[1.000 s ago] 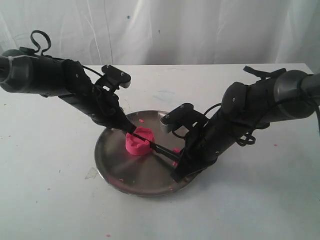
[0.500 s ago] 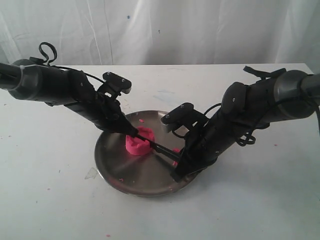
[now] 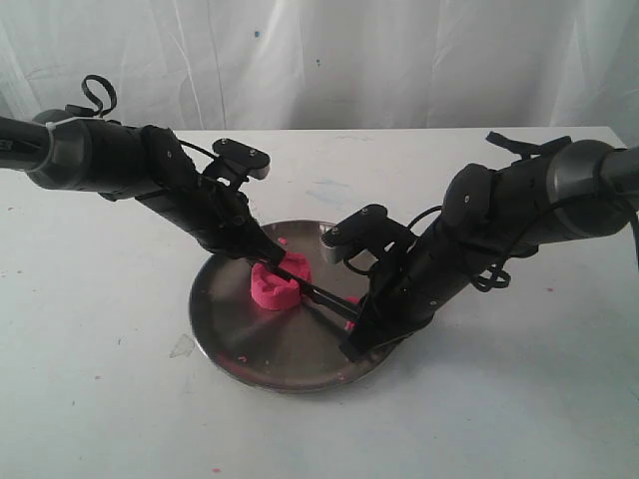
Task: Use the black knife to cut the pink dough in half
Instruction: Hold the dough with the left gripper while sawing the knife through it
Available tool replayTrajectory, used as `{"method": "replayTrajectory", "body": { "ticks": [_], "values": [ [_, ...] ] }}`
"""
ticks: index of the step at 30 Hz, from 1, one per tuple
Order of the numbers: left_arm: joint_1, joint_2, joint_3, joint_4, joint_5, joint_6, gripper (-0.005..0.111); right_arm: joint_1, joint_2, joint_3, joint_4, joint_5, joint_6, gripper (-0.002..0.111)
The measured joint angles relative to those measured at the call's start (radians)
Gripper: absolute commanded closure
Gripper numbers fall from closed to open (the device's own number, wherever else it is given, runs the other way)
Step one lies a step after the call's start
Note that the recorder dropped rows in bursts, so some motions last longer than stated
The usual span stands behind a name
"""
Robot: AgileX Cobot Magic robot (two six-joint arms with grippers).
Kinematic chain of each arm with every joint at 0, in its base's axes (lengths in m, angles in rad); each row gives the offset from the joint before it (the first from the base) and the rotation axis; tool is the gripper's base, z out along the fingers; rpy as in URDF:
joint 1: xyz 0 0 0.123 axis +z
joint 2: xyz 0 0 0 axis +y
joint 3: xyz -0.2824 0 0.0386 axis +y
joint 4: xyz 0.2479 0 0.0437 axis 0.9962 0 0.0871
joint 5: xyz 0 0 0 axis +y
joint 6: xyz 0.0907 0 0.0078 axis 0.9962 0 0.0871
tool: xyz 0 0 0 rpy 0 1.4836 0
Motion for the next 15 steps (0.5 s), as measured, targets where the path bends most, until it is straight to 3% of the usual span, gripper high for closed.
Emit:
{"method": "replayTrajectory", "body": {
  "ticks": [15],
  "values": [
    [0.0, 0.04, -0.01, -0.022, -0.018, 0.043, 0.107, 0.0, 0.0, 0.0, 0.0, 0.011, 0.0, 0.108]
  ]
}}
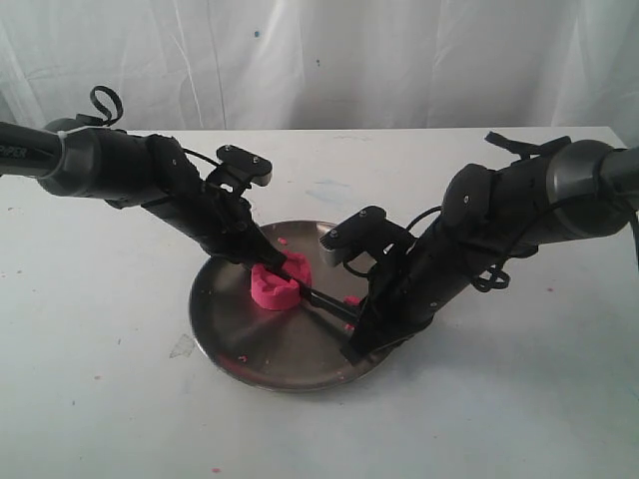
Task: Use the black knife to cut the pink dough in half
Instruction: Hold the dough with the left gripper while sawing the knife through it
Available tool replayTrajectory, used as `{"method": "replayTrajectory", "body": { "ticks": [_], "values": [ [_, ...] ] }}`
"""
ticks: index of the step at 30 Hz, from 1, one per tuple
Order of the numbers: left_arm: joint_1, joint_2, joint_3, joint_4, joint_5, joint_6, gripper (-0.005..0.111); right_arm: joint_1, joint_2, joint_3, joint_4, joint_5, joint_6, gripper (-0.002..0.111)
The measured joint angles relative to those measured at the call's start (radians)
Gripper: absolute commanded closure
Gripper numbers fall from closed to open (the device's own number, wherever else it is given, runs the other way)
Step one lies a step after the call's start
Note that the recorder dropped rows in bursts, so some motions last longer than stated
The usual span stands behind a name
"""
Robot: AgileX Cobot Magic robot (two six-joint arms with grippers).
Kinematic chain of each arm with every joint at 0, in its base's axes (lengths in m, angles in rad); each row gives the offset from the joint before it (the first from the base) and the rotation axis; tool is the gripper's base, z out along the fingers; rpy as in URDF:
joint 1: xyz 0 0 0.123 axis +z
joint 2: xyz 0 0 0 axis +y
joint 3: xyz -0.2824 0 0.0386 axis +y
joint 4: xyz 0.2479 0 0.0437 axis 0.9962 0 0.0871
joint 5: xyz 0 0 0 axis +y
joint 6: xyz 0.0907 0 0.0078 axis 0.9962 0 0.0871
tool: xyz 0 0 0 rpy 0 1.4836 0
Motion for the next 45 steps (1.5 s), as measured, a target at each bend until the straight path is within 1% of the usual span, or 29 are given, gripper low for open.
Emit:
{"method": "replayTrajectory", "body": {
  "ticks": [39, 45],
  "values": [
    [0.0, 0.0, -0.002, -0.008, 0.004, 0.002, 0.107, 0.0, 0.018, -0.006, 0.002, -0.002, -0.007, 0.108],
    [0.0, 0.0, -0.002, -0.014, 0.0, 0.002, 0.107, 0.002, 0.026, -0.006, 0.084, 0.008, -0.02, 0.108]
  ]
}}
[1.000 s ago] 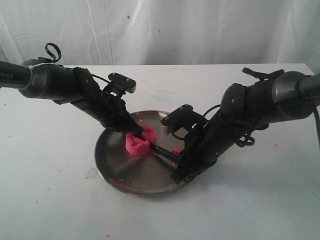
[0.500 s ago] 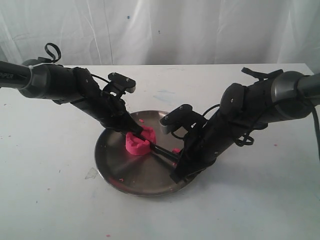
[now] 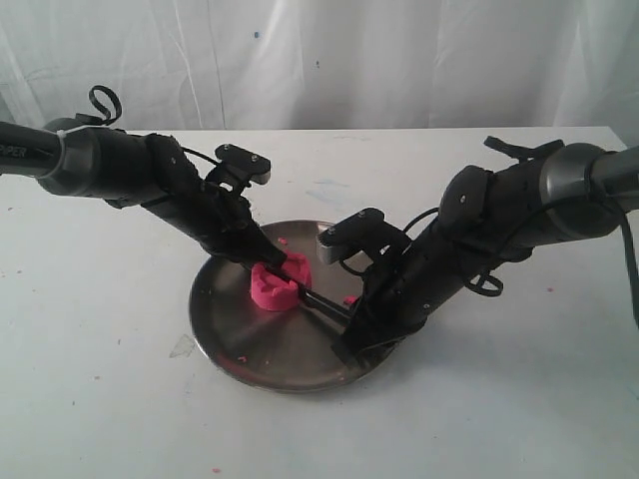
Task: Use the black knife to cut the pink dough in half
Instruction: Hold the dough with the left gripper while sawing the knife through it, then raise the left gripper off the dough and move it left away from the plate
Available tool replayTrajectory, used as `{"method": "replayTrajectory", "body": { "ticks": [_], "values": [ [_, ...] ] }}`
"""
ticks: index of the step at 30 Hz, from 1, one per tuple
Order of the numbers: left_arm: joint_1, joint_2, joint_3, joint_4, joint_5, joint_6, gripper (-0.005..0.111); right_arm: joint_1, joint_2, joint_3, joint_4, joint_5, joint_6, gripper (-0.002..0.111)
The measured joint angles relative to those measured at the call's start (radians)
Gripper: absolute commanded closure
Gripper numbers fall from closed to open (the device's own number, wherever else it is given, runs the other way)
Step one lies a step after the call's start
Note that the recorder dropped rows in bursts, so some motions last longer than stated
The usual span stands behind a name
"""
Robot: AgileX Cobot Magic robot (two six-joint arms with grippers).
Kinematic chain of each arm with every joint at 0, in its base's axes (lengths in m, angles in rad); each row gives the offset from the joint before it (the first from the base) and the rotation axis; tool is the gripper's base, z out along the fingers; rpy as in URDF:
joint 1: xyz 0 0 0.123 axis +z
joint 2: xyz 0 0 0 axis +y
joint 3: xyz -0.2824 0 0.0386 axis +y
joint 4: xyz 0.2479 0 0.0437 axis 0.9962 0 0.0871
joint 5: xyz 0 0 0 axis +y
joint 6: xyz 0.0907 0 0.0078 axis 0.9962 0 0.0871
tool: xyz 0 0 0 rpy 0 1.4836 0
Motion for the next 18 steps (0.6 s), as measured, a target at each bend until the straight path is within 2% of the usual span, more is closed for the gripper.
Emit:
{"method": "replayTrajectory", "body": {
  "ticks": [18],
  "values": [
    [0.0, -0.036, 0.0, 0.002, 0.022, 0.011, 0.107, 0.006, 0.005, -0.002, 0.026, -0.013, -0.014, 0.108]
  ]
}}
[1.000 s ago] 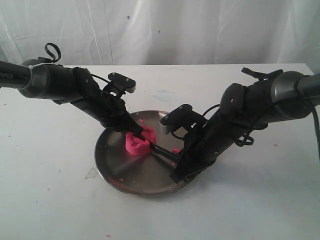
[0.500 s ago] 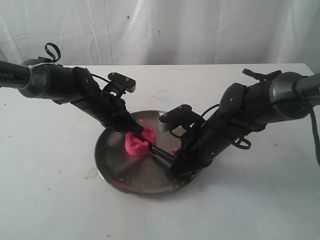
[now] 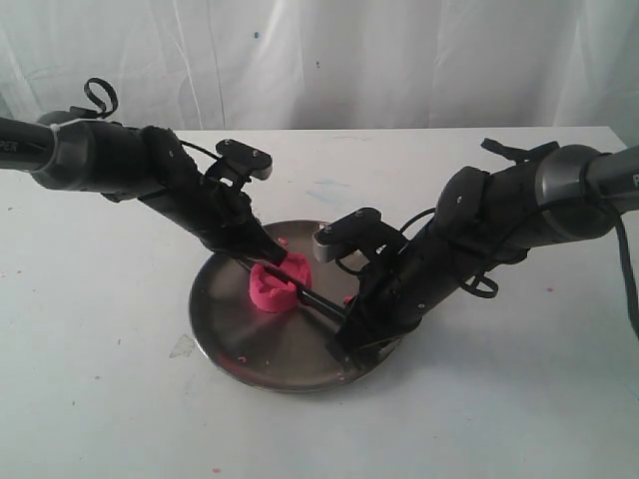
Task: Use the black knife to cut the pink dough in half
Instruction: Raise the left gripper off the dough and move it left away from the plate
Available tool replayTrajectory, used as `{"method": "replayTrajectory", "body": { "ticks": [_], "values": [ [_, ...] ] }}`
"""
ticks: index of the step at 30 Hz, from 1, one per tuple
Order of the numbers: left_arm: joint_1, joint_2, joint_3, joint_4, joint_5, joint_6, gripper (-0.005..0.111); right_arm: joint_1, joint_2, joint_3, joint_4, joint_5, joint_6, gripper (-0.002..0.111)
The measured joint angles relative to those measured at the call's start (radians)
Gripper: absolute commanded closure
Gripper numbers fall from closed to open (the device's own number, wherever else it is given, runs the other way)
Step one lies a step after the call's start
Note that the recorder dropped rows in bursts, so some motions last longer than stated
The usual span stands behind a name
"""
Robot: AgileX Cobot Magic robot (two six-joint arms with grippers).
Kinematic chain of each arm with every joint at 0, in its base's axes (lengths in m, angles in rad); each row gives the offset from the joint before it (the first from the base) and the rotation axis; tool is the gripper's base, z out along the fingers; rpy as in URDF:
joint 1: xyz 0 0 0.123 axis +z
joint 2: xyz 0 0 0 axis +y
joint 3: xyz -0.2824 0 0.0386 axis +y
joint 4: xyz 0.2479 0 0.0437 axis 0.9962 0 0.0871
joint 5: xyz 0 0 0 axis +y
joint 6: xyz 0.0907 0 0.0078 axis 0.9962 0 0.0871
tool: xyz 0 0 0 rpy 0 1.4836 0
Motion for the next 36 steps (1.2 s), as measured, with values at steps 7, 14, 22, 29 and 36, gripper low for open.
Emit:
{"method": "replayTrajectory", "body": {
  "ticks": [7, 14, 22, 29, 36],
  "values": [
    [0.0, -0.147, 0.0, 0.039, 0.09, 0.006, 0.107, 0.0, 0.0, 0.0, 0.002, -0.002, 0.0, 0.108],
    [0.036, -0.291, 0.0, 0.182, 0.313, -0.206, 0.107, 0.0, 0.0, 0.0, -0.011, -0.009, 0.0, 0.108],
    [0.08, -0.46, 0.004, 0.412, 0.696, -0.416, 0.107, 0.0, 0.0, 0.0, -0.012, -0.009, 0.0, 0.108],
    [0.08, -0.522, 0.065, 0.329, 0.875, -0.402, 0.107, 0.0, 0.0, 0.0, -0.012, -0.007, 0.0, 0.108],
    [0.08, -0.527, 0.297, 0.314, 0.828, -0.368, 0.107, 0.0, 0.0, -0.002, -0.028, 0.011, 0.0, 0.108]
  ]
}}
